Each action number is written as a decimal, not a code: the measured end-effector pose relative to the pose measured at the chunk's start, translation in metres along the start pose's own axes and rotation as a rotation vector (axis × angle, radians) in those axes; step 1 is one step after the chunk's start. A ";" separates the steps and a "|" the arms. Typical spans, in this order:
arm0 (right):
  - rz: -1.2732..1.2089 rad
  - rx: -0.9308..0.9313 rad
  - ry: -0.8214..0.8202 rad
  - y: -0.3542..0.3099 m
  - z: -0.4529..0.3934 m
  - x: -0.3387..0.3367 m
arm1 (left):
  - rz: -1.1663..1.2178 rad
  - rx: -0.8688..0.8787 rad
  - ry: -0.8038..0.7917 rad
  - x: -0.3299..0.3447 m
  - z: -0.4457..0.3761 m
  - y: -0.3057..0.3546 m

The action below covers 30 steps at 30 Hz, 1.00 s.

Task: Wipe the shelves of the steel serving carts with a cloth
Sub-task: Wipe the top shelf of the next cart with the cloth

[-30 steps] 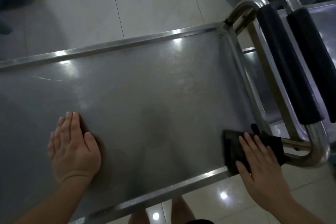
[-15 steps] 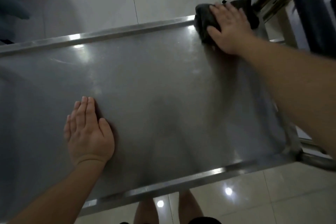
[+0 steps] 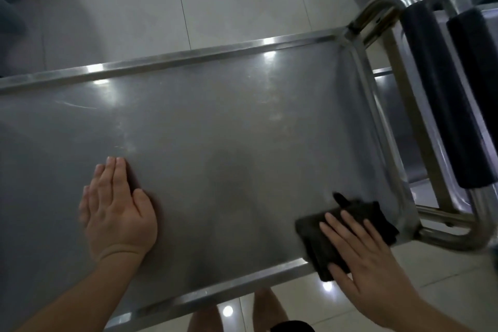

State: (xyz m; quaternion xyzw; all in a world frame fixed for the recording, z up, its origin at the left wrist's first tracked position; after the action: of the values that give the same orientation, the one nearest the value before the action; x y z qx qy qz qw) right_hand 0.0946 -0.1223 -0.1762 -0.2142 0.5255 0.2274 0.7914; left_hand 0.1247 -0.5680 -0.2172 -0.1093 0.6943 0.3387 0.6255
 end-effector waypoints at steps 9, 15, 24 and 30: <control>-0.007 -0.039 0.151 0.002 -0.212 -0.060 | -0.018 0.001 -0.011 0.000 -0.002 -0.001; -0.054 0.102 0.117 -0.028 -0.375 -0.122 | -0.033 -0.006 -0.013 0.001 -0.001 -0.002; -0.098 0.013 0.264 -0.086 -0.194 -0.045 | -0.019 -0.007 -0.030 0.000 -0.001 -0.002; 0.036 -0.209 0.038 -0.102 -0.030 0.003 | -0.013 0.001 -0.025 0.001 0.000 -0.003</control>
State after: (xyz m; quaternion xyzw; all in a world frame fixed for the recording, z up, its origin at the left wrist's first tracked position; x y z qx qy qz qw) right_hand 0.1339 -0.2214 -0.1797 -0.2904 0.5177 0.2913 0.7502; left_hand 0.1262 -0.5696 -0.2194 -0.1092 0.6861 0.3355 0.6363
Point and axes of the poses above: each hand's wrist, its own z-axis away from the middle knuckle, its own x-axis out of the palm, y = z × x, the point moved 2 cm from there along -z, towards the middle knuckle, and after that the axes turned 3 degrees about z, right-handed, at the moved point
